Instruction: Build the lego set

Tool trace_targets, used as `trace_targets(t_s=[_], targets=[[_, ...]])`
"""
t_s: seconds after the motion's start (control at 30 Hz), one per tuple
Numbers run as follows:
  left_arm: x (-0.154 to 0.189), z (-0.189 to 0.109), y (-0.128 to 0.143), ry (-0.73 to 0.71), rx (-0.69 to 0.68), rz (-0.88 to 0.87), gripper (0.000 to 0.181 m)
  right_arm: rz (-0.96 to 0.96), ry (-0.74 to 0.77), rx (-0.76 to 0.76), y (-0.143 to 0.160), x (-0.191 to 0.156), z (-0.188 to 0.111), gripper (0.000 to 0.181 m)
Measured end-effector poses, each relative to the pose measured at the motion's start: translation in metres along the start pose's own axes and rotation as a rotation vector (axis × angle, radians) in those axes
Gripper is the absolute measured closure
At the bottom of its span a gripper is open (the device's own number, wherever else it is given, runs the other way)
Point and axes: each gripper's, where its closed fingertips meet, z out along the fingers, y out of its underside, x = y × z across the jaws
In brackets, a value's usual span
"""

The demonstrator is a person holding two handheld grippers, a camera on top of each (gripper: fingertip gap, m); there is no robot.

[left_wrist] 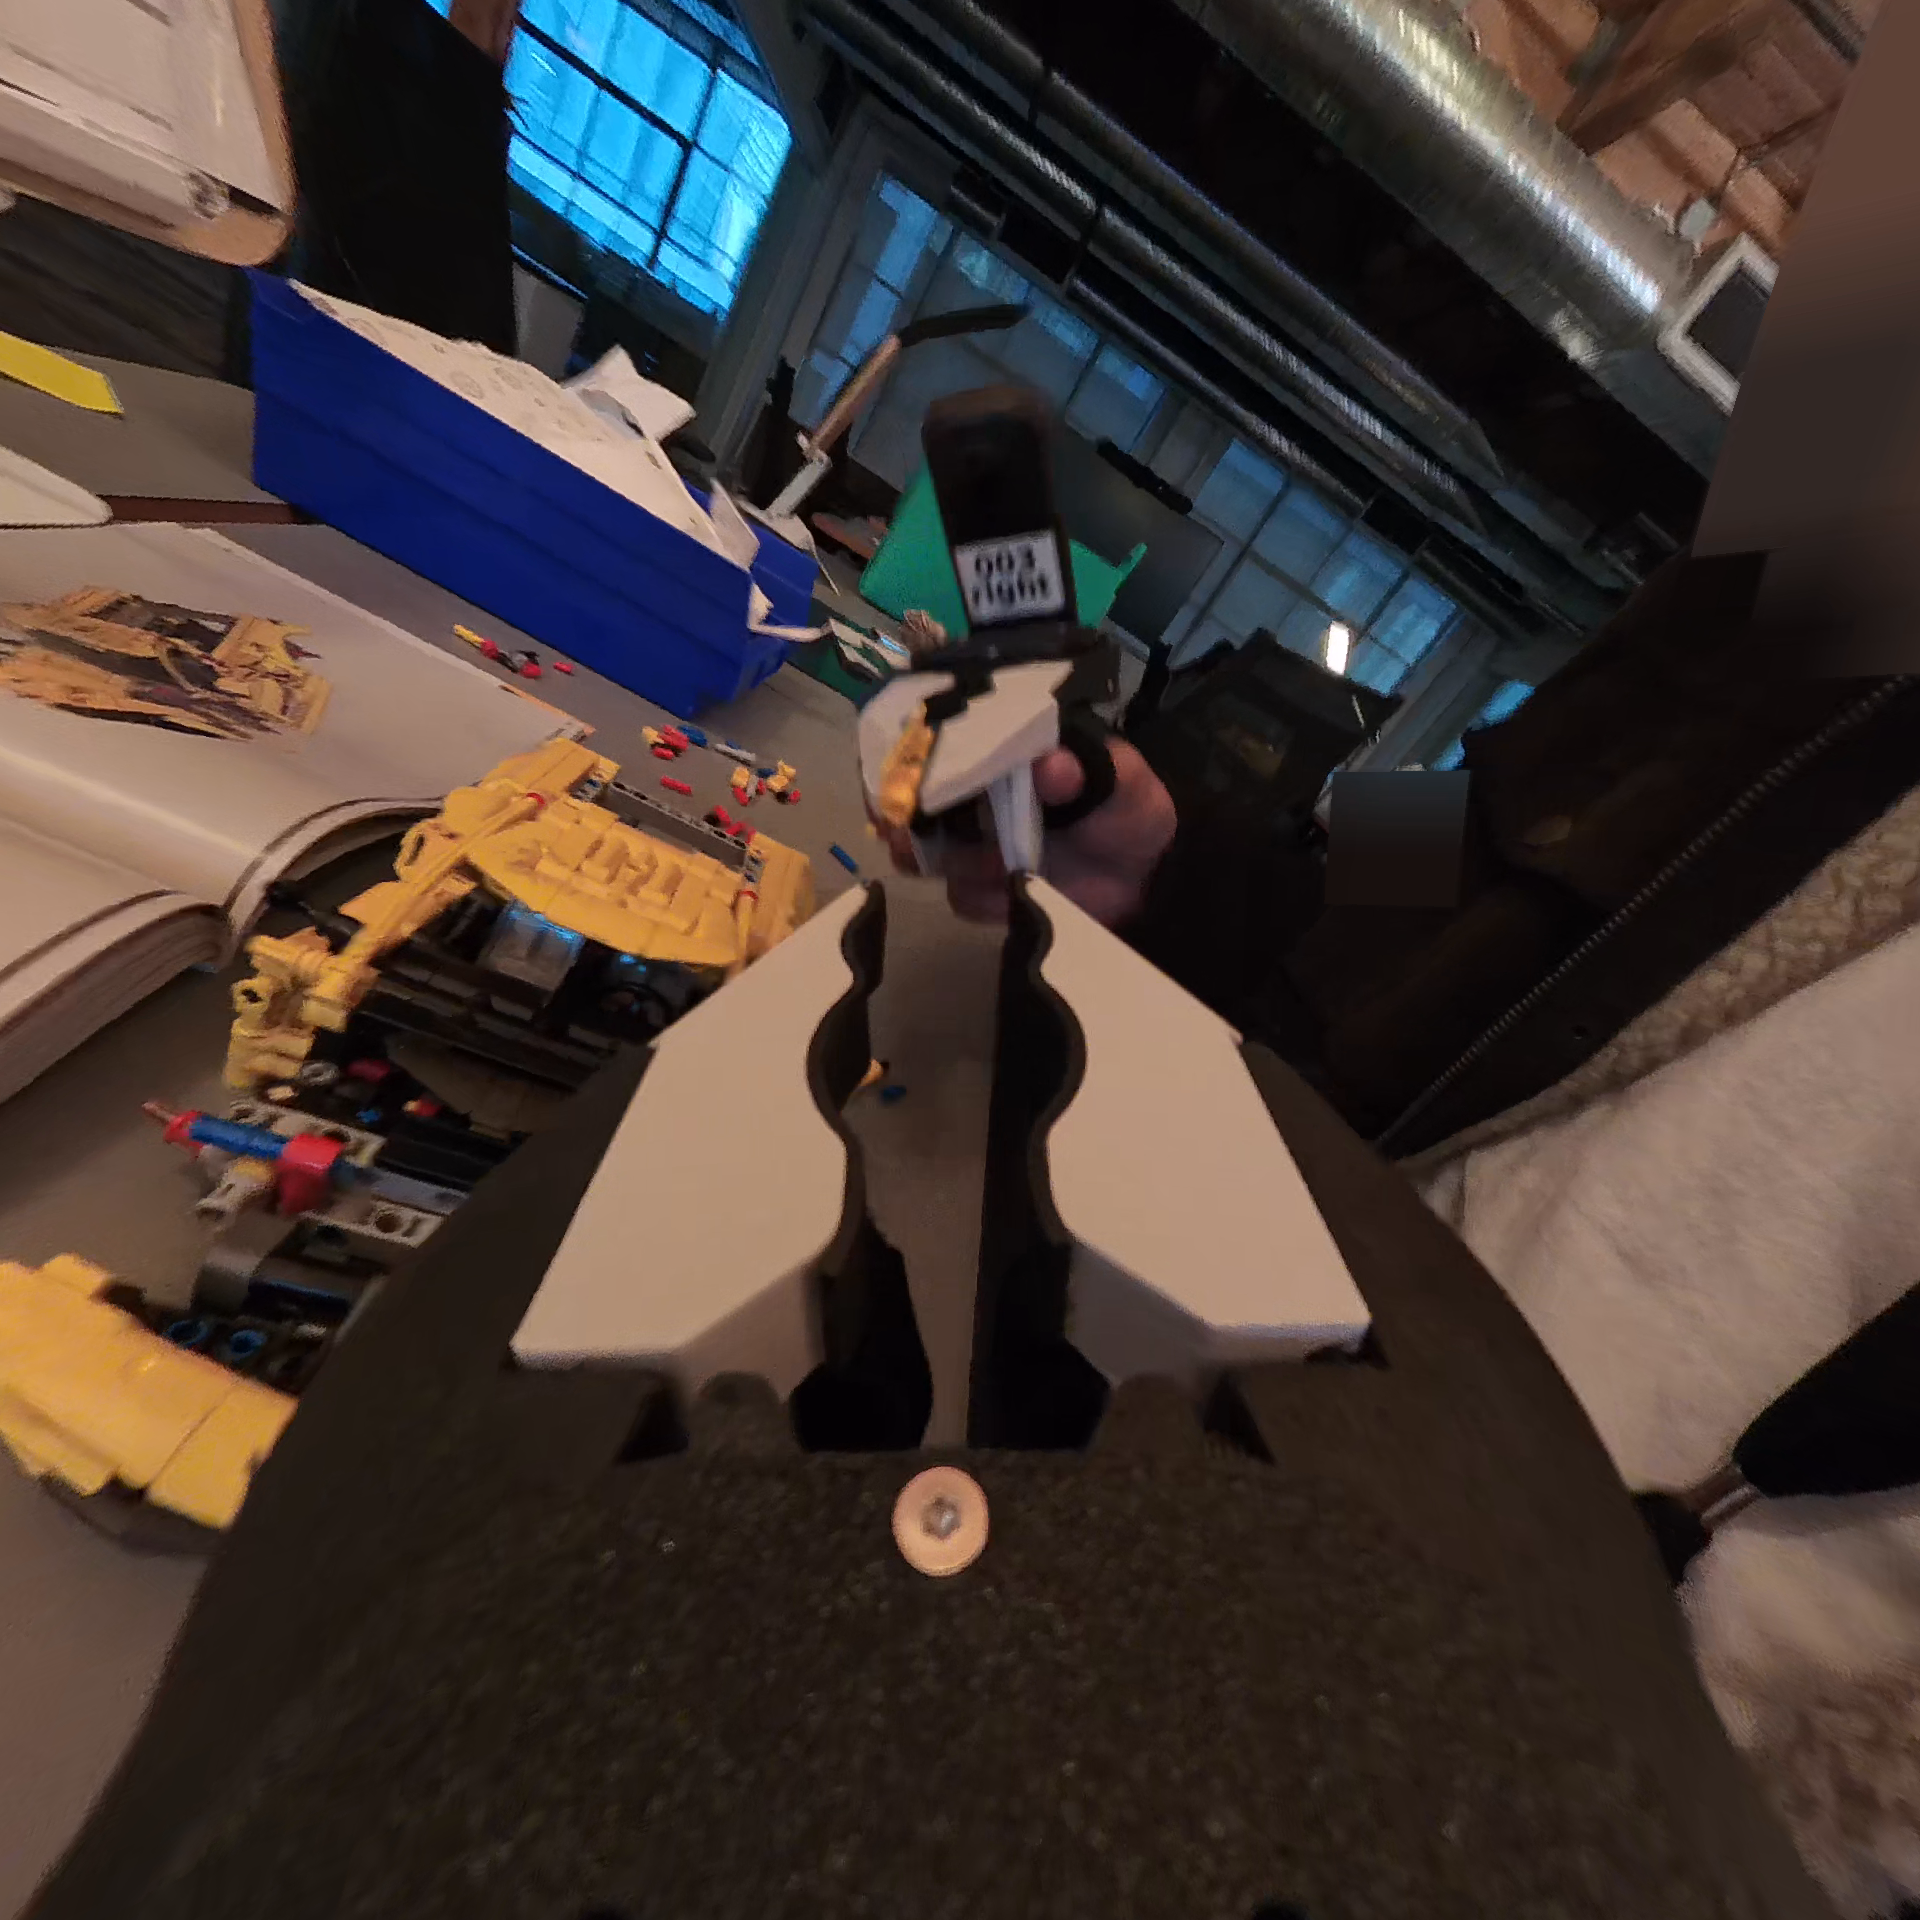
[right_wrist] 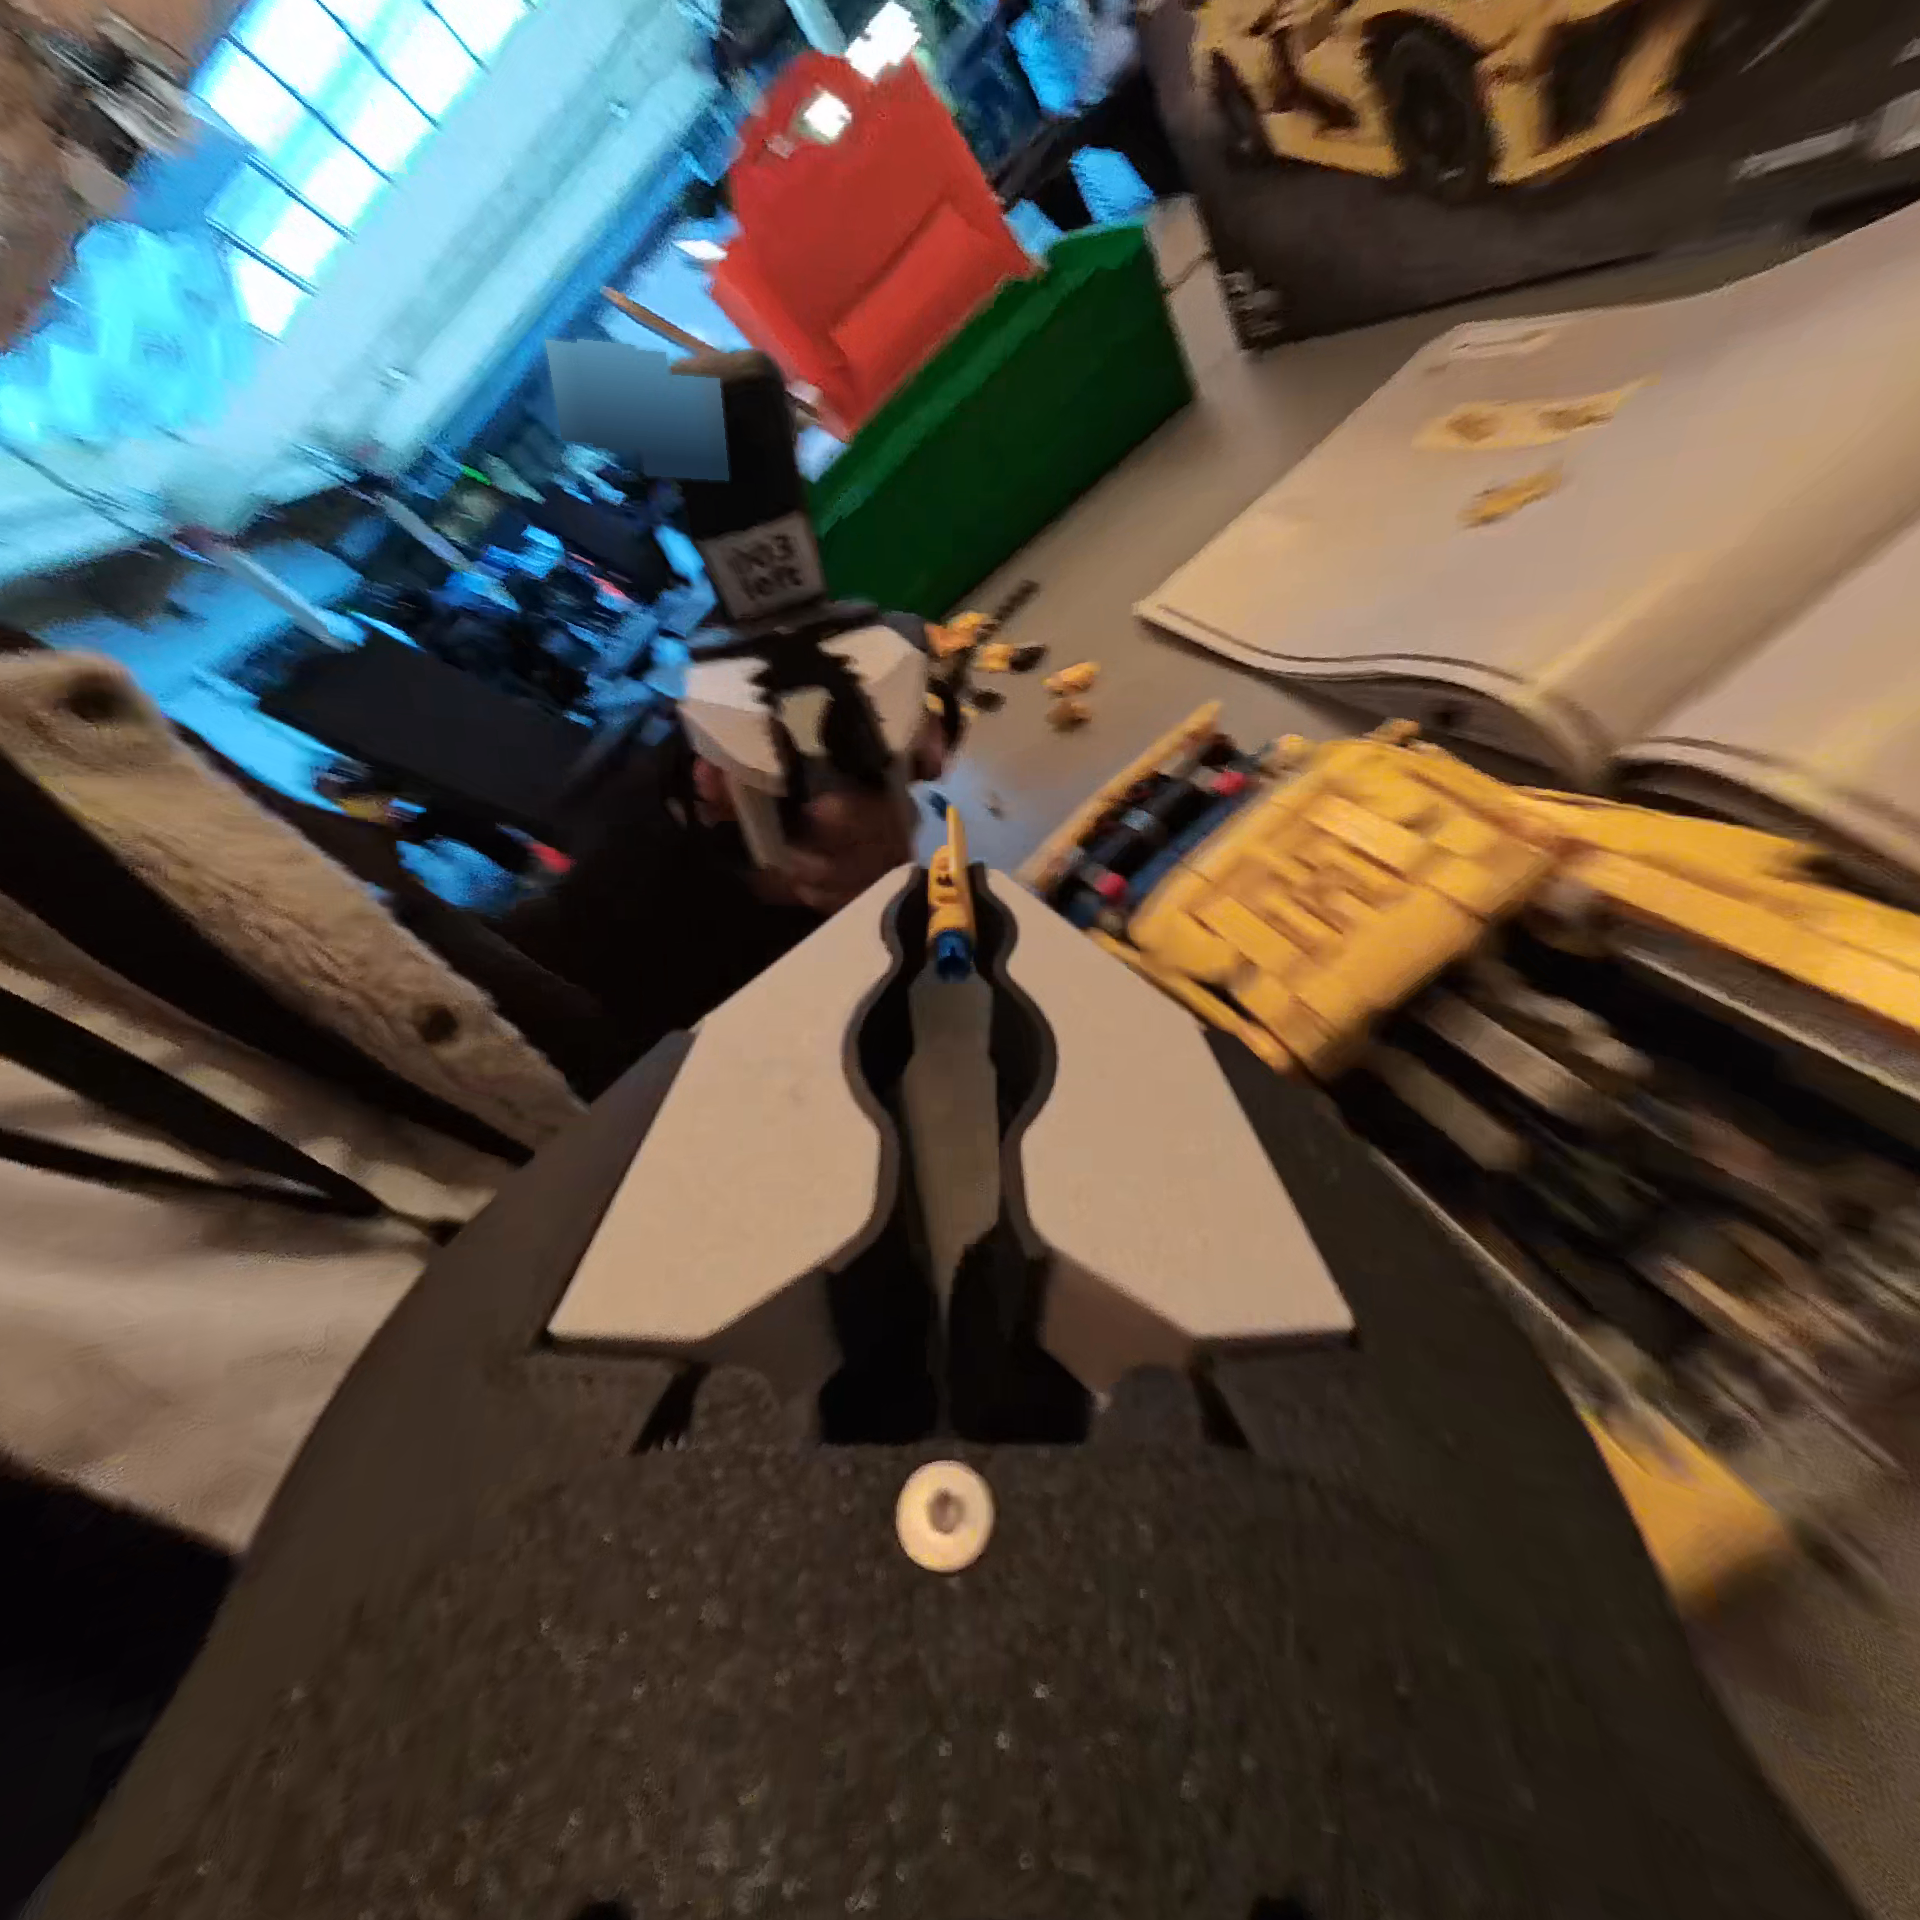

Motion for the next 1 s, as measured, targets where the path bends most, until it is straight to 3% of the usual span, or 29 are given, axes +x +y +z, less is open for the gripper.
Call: trace_targets(t_s=[0.1,0.23,0.3,0.4,0.67,0.9,1.0], targets=[[0.010,0.021,0.034,0.012,-0.183,0.109,0.155,-0.150,0.242,-0.182,0.034,0.028,-0.053,0.175],[0.016,0.054,0.082,0.013,-0.455,0.203,0.155,-0.106,0.263,-0.264,0.081,0.021,-0.089,0.175],[0.016,0.068,0.099,0.015,-0.556,0.243,0.155,-0.095,0.280,-0.244,0.092,0.022,-0.097,0.175],[0.000,0.083,0.117,-0.050,-0.684,0.331,0.155,-0.063,0.239,-0.104,0.084,0.018,-0.102,0.175],[-0.022,0.097,0.137,-0.156,-0.819,0.417,0.156,-0.065,0.112,0.012,0.074,0.004,-0.112,0.175],[-0.015,0.102,0.129,-0.177,-0.752,0.452,0.158,-0.061,0.065,0.052,0.070,0.001,-0.125,0.175],[-0.016,0.099,0.140,-0.166,-0.820,0.463,0.160,-0.053,0.043,0.074,0.067,-0.001,-0.127,0.175]])
